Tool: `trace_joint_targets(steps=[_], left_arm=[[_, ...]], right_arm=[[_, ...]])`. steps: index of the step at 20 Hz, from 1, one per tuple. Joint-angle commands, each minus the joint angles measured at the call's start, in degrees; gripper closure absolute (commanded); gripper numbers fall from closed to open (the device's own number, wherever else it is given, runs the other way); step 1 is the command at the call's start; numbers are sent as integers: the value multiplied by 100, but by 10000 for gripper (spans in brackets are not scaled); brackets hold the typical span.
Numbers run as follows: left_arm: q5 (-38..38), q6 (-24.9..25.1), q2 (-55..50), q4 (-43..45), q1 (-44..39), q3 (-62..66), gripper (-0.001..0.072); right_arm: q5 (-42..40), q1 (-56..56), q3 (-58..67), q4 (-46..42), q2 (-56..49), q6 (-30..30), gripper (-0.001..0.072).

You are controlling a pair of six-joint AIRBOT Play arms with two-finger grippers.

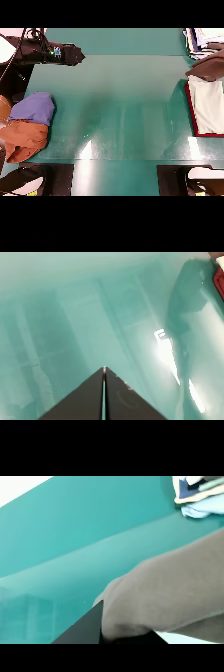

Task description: Fold the shirts.

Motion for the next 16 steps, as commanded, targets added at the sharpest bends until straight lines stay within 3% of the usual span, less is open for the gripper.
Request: trace_joint_targets(steps=[1,5,12,13,14,15,16], left_arm=[[9,39,-2,2,-4,-2,676],[-35,46,0,2,-2,-2,676],[-72,50,0,7,-4,-2,676],[-98,50,0,9,-4,-2,676],[-131,50,0,9,-2,-2,676],[-149,52,0,17,-4,-2,676],[-151,55,0,22,-4,-2,675]], right_arm=[[420,-122,-490,-588,605,173,696],[612,-295,-1862,-1480,1534,216,695],[826,-1119,-4686,-2037,2973,264,672],[796,-1263,-5029,-2046,3099,260,520],[780,-1421,-5337,-2046,3209,258,267],[776,-1587,-5552,-2041,3285,260,100],[767,-1729,-5641,-2000,3342,260,97]])
